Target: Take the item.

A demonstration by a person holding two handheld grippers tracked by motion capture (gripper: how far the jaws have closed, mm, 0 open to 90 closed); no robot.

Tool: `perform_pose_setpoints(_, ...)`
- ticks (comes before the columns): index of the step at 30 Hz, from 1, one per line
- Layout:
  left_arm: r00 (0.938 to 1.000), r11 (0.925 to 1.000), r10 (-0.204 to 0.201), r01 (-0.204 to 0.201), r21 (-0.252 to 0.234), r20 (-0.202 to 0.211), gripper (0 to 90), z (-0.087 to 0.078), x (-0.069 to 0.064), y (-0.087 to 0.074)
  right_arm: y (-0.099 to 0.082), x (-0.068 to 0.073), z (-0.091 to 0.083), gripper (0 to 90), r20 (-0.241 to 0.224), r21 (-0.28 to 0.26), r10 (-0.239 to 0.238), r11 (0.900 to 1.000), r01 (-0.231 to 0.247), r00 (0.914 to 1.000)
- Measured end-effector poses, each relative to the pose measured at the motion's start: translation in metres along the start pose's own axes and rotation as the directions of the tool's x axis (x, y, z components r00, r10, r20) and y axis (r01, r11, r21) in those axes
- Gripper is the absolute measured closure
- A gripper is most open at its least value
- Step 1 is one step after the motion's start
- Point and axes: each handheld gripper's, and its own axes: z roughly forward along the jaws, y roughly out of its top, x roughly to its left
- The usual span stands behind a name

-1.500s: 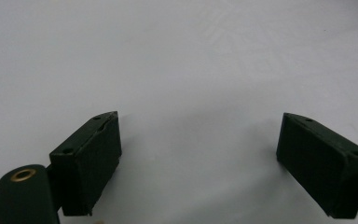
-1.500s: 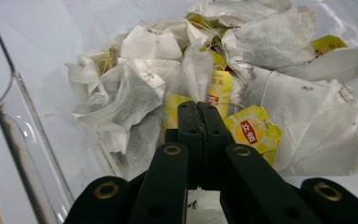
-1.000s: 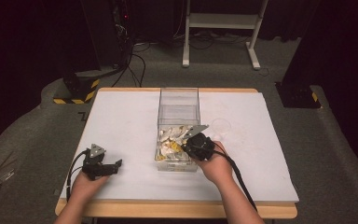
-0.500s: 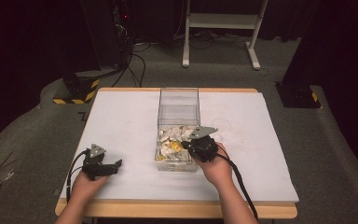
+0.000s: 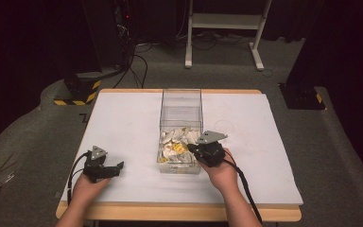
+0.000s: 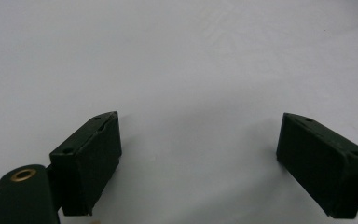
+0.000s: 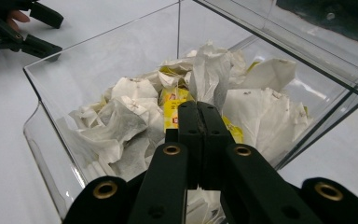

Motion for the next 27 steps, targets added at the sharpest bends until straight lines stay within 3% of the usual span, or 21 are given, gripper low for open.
perform_pose_setpoints(27, 1.0000, 1.0000, 0.001, -0.001, 0.000, 0.000, 14.0, 0.000, 0.000, 0.000, 0.004, 0.002, -0.011, 89.6, 0.014, -0.087, 0.023, 0.9959, -0.022, 0.9996)
